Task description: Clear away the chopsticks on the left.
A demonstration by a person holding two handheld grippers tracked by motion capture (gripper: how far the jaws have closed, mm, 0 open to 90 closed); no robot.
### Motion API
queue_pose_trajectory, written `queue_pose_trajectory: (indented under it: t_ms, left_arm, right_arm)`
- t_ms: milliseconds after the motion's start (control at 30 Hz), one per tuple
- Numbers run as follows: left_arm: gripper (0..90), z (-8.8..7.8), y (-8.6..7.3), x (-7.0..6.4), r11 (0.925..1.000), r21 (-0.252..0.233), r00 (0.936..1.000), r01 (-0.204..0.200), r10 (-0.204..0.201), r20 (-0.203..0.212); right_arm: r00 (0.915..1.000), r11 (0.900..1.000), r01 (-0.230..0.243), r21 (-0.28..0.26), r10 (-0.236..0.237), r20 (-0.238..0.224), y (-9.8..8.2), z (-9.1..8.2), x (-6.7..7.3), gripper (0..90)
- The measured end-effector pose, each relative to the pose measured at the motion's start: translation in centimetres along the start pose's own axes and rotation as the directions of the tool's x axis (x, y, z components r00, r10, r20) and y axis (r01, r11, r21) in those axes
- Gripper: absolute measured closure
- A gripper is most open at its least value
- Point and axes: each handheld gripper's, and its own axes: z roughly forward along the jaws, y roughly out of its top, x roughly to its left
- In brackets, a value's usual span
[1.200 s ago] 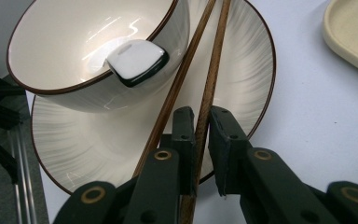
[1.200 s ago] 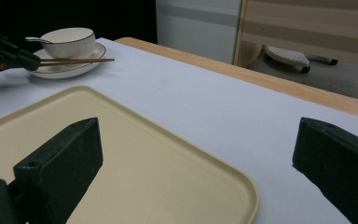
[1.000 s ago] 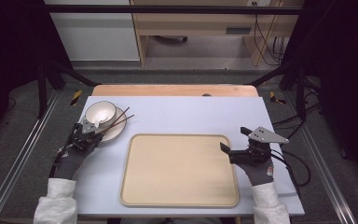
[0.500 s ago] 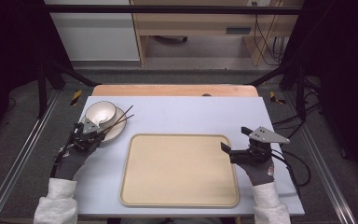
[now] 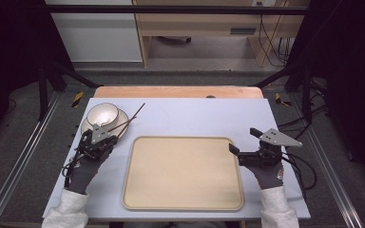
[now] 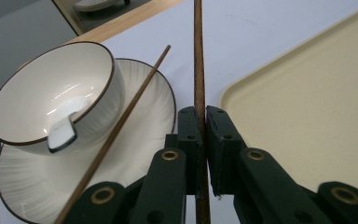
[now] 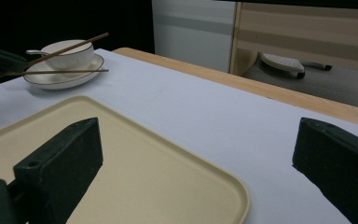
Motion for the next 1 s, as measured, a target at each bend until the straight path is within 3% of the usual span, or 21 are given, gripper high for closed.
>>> queue_pose_trajectory:
  t_ms: [367, 500, 633, 733, 933, 1000]
  left_arm:
    - [84.0, -1.7, -0.2, -3.9, 0.9934, -0.046, 0.9938, 0.105, -0.106, -0.031]
    - [83.9, -2.6, -0.4, -5.5, 0.9859, -0.070, 0.9861, 0.152, -0.156, -0.056]
    - [83.9, -3.1, -0.3, -6.4, 0.9809, -0.084, 0.9817, 0.176, -0.181, -0.060]
    - [83.9, -3.4, -0.6, -7.5, 0.9722, -0.114, 0.9760, 0.204, -0.211, -0.053]
    - [83.9, -3.2, -1.3, -9.8, 0.9664, -0.124, 0.9711, 0.225, -0.233, -0.052]
    - [83.9, -2.9, -1.6, -10.5, 0.9627, -0.117, 0.9665, 0.244, -0.251, -0.051]
  right_arm:
    - [1.0000, 1.000, -0.007, -0.002, 0.007, -0.003, -0.1, 0.0, 0.0, 1.8]
    - [0.9996, 1.000, -0.028, -0.013, 0.027, -0.006, -0.3, -0.3, -0.4, 1.8]
    - [0.9995, 0.999, -0.032, -0.024, 0.032, -0.002, -0.2, -0.6, -0.5, 1.9]
    - [0.9995, 0.999, -0.031, -0.028, 0.031, 0.003, -0.2, -0.8, -0.5, 1.9]
    - [0.9997, 1.000, -0.022, -0.021, 0.022, 0.007, -0.2, -0.8, -0.4, 1.9]
    - [0.9998, 1.000, -0.019, -0.014, 0.019, 0.005, -0.3, -0.6, -0.3, 1.9]
